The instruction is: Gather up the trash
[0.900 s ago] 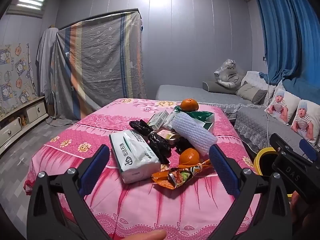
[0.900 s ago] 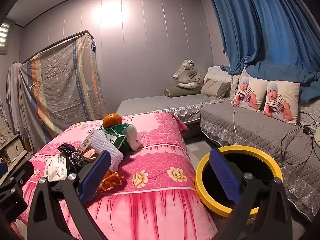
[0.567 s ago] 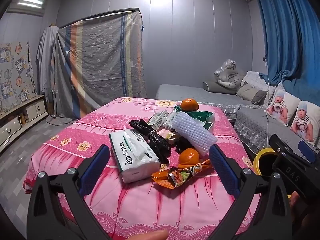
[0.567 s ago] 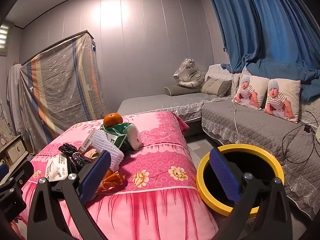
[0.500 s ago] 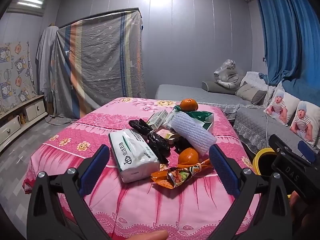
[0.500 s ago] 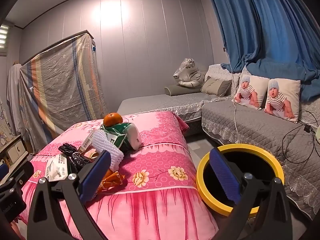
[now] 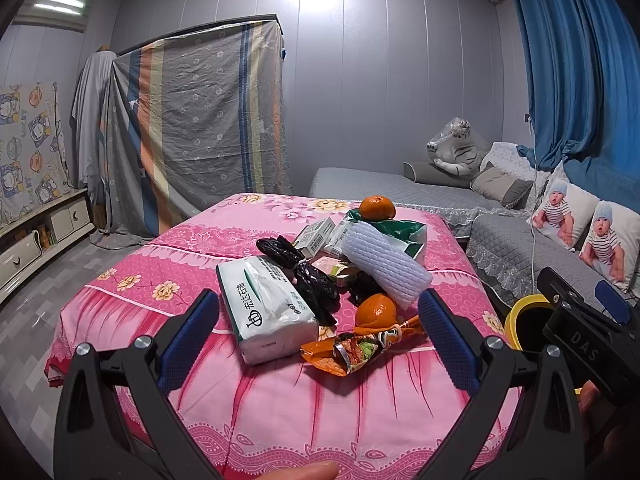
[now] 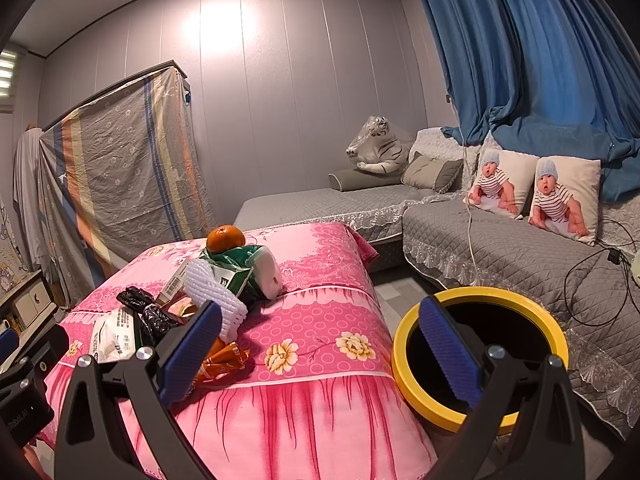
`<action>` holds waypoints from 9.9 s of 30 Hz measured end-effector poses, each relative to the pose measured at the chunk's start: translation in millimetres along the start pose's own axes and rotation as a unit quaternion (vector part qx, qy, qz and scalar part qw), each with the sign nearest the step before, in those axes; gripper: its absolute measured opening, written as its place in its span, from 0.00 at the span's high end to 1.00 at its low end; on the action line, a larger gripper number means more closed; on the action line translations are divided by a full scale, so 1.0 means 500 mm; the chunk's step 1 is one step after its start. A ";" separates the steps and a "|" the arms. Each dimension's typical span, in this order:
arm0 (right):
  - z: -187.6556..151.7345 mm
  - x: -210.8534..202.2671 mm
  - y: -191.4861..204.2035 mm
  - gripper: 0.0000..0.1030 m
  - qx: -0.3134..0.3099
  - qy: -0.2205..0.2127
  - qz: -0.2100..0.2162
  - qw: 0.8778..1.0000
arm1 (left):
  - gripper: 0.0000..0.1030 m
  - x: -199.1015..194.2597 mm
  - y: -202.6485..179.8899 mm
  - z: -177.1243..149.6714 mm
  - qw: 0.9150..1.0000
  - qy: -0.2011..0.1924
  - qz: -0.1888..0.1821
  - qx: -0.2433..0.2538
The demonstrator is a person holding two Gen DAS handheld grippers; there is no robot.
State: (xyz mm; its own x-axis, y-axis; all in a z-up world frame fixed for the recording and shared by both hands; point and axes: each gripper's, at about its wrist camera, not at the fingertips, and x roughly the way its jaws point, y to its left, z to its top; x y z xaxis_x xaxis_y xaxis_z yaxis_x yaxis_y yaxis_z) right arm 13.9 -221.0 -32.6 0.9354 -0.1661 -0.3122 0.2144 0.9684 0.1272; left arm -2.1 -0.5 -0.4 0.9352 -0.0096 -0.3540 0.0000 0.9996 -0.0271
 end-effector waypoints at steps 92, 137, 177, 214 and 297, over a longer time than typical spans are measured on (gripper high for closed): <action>0.022 0.320 0.204 0.10 -0.261 0.180 0.263 0.911 | 0.08 0.082 0.151 -0.110 0.979 0.124 -0.141 -0.077; 0.093 0.253 0.045 0.87 -0.066 0.189 0.450 0.870 | 0.07 0.444 0.093 -0.003 0.937 0.344 0.033 0.056; 0.111 0.219 -0.072 0.87 0.018 0.196 0.372 0.907 | 0.21 0.184 0.133 0.122 0.977 0.140 -0.163 0.007; -0.071 0.194 -0.626 0.87 0.227 0.210 0.002 0.951 | 0.19 0.367 -0.668 -0.054 0.832 0.244 -0.458 0.196; 0.153 0.719 0.243 0.18 -0.339 0.380 0.222 0.832 | 0.69 0.276 0.133 -0.045 0.932 0.164 -0.314 0.077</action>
State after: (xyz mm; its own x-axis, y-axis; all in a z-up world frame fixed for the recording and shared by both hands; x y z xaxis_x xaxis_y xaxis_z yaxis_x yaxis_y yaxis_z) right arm 397.7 -177.1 -57.5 0.3778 0.1516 -0.9134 -0.5531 0.8281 -0.0914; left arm 118.8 64.2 -72.3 0.5744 -0.5762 -0.5814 0.5854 0.7856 -0.2003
